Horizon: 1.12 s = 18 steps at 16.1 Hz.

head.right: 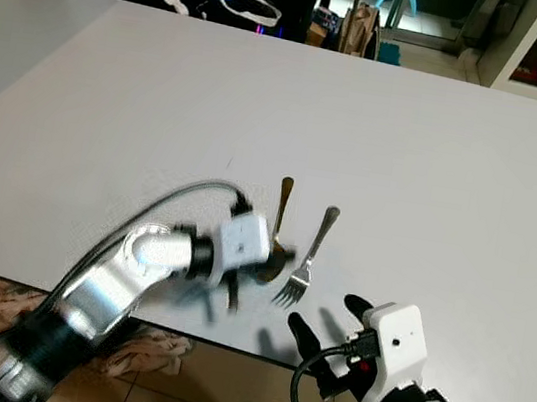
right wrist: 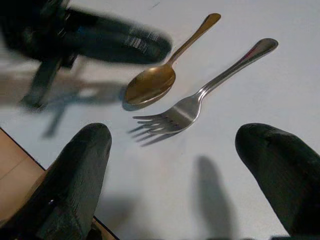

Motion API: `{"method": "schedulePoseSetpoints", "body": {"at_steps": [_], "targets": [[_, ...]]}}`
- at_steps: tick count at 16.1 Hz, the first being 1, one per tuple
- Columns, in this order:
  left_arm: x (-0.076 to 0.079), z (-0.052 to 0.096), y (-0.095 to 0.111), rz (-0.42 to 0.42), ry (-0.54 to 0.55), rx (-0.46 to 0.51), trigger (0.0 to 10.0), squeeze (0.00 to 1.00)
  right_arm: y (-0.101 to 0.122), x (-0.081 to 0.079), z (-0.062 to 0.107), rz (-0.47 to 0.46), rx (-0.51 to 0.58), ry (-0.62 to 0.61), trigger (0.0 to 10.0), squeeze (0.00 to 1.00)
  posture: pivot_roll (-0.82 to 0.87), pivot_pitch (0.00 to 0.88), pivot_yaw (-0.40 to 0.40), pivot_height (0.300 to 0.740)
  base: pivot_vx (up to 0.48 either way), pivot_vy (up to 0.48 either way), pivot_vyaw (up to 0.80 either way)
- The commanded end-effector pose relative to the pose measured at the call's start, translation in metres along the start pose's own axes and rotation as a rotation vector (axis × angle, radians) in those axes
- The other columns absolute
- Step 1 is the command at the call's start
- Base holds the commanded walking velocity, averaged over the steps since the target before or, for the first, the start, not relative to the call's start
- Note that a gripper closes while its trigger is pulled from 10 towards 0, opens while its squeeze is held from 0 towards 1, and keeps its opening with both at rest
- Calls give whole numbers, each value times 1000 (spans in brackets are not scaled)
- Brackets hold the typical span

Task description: Setting the table

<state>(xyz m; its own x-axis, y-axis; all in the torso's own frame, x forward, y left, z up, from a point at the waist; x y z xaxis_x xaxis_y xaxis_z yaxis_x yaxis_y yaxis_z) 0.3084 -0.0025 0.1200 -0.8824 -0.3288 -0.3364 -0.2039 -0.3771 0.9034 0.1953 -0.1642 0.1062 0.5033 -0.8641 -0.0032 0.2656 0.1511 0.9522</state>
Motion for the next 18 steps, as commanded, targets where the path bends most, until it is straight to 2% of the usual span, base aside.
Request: {"method": "schedulePoseSetpoints", "body": {"at_steps": [1, 3, 9, 14, 18], "targets": [[-5, 0, -2, -9, 30, -11, 10000, 0, -1, -2, 0, -4, -3, 11, 10000, 0, -134, 89, 40, 740, 0, 0, 0], [-9, -1, -16, 4, 62, -69, 10000, 0, 0, -1, -1, -3, 2, 7, 10000, 0, -137, 92, 40, 740, 0, 0, 0], [2, -9, -32, 28, 20, -121, 10000, 0, 1, -1, 0, -2, 0, 3, 10000, 0, -147, 99, 36, 740, 0, 0, 0], [10, -15, -30, 15, -33, -110, 10000, 0, 1, -2, 0, -2, -2, 8, 10000, 0, -149, 101, 35, 740, 0, 0, 0], [18, -14, -30, 16, -89, -112, 10000, 0, 1, -2, 1, -1, -5, 9, 10000, 0, -150, 103, 35, 740, 0, 0, 0]]}}
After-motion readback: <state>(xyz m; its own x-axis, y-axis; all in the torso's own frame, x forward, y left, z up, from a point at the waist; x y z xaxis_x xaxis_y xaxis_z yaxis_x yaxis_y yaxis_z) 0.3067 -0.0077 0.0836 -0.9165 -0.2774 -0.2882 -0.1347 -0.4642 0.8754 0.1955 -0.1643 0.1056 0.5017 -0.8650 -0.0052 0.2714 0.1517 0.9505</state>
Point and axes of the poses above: a point about 5 cm out from each wrist's last joint towards the gripper, its own z axis pointing back from the gripper into the wrist, its own y axis along the axis of the wrist's last joint, x = y × z, the point moved 4 cm from there along -z, pointing out of the wrist towards the gripper, and after that the axes turned 3 degrees about z, right-handed, at the moved point
